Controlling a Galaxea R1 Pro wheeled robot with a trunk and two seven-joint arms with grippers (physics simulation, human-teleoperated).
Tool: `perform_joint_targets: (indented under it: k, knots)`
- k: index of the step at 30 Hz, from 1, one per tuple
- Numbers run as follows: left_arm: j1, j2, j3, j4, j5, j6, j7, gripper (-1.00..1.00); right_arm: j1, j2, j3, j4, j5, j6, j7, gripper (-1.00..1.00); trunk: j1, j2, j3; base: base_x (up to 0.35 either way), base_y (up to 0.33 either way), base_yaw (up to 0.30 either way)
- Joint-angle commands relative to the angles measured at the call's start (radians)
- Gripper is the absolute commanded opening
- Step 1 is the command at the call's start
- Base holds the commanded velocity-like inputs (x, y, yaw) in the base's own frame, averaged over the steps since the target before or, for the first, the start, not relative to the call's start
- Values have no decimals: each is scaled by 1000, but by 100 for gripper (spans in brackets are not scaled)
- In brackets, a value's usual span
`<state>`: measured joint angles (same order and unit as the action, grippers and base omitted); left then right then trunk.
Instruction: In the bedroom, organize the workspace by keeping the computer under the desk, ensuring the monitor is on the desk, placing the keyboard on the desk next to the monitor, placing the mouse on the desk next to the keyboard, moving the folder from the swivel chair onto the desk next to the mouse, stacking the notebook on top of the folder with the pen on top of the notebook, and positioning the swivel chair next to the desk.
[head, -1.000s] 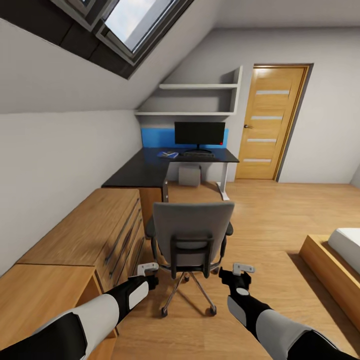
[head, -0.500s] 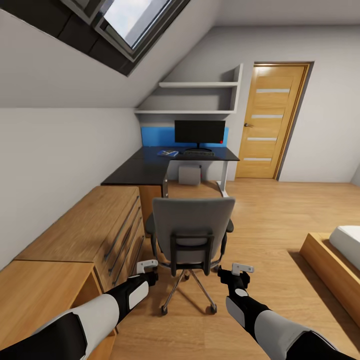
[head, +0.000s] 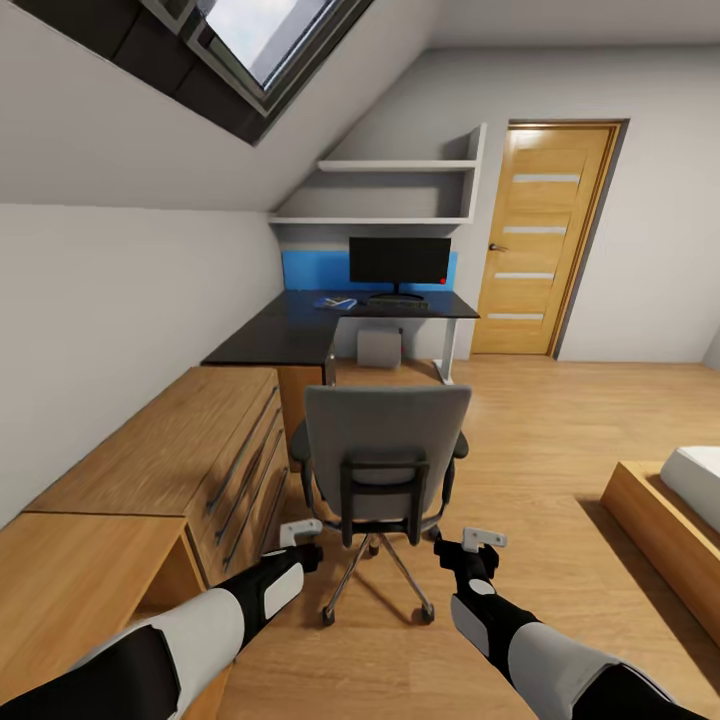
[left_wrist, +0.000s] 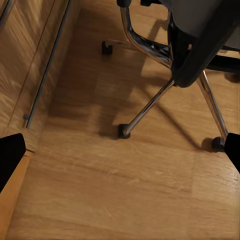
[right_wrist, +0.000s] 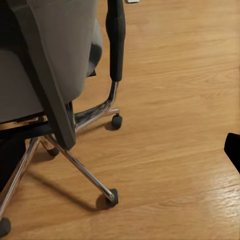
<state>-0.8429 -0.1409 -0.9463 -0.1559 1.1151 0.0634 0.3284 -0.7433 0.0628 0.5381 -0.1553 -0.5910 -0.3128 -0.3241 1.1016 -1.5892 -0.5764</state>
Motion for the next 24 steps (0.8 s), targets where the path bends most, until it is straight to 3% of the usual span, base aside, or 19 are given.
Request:
perform_joint_targets:
  k: [1, 24]
  knots:
    - [-1, -1, -7, -2, 3, 5, 7, 100, -1, 1, 9, 0, -8, -3, -4, 100, 4, -8, -4, 0, 0, 0]
    - [-1, -14, -9, -2, 2, 5, 5, 100, -1, 5, 8, 0, -7, -4, -4, 100, 92, -169, -76, -5, 30, 0]
